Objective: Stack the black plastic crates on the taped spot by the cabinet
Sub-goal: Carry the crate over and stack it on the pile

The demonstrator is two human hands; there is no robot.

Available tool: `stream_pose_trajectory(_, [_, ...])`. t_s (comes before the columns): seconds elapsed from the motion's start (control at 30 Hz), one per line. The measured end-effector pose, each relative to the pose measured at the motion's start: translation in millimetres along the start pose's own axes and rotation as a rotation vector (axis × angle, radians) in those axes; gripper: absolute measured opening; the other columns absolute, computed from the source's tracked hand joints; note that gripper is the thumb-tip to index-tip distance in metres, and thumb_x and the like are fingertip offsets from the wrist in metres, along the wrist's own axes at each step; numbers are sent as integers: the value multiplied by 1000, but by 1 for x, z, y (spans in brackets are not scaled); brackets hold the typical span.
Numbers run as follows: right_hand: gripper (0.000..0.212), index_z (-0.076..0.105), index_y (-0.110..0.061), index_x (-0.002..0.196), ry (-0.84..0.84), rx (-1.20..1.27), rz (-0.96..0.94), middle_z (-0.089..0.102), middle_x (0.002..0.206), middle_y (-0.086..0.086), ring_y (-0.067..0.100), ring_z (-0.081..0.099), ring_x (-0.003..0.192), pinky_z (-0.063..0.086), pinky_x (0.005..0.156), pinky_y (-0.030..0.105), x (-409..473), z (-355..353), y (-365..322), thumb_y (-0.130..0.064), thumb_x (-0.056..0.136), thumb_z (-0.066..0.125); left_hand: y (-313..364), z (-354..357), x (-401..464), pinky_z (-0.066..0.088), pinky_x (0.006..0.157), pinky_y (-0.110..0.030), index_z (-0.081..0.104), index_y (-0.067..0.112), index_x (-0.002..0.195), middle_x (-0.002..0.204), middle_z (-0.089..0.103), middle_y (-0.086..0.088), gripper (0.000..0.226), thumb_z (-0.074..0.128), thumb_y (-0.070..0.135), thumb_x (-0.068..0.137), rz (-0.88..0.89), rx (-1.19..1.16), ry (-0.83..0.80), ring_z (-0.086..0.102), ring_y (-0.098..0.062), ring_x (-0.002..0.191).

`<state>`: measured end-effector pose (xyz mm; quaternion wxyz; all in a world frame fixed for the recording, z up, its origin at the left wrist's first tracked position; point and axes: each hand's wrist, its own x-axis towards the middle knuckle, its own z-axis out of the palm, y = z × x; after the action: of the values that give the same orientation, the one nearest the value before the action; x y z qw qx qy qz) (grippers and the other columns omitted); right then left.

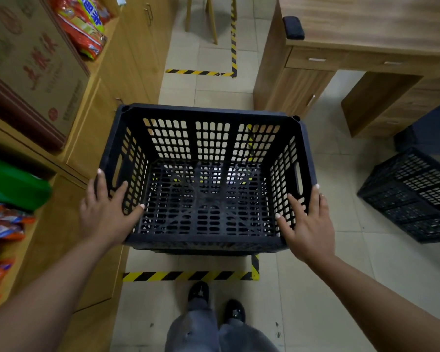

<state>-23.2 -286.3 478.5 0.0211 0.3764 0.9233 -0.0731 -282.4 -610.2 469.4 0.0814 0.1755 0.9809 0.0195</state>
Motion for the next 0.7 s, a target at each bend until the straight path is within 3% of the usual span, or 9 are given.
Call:
stream_pose_trajectory(0.27, [86, 35, -27, 147, -8, -24, 33, 5, 159, 20, 37, 10, 144, 18, 116, 46, -8, 4, -8, -75, 79, 15, -7, -1, 4, 19, 112, -52, 33, 30, 148, 161, -11, -6, 86, 25, 75, 75, 18, 2, -15, 1, -32, 147])
stream_pose_trajectory(0.6, [80, 45, -29, 141, -12, 40, 55, 6, 160, 15, 35, 12, 144, 28, 112, 49, -15, 3, -6, -73, 78, 22, -5, -6, -3, 16, 113, -53, 29, 29, 149, 160, -14, -11, 85, 26, 72, 76, 57, 24, -52, -2, -35, 145])
stream_pose_trajectory(0.7, [82, 41, -30, 143, -16, 20, 56, 3, 161, 13, 34, 10, 145, 28, 111, 49, -13, 3, -3, -74, 78, 19, -2, -4, -6, 17, 112, -52, 31, 27, 149, 160, -14, -12, 78, 35, 69, 84, 59, 35, -41, -1, -36, 145])
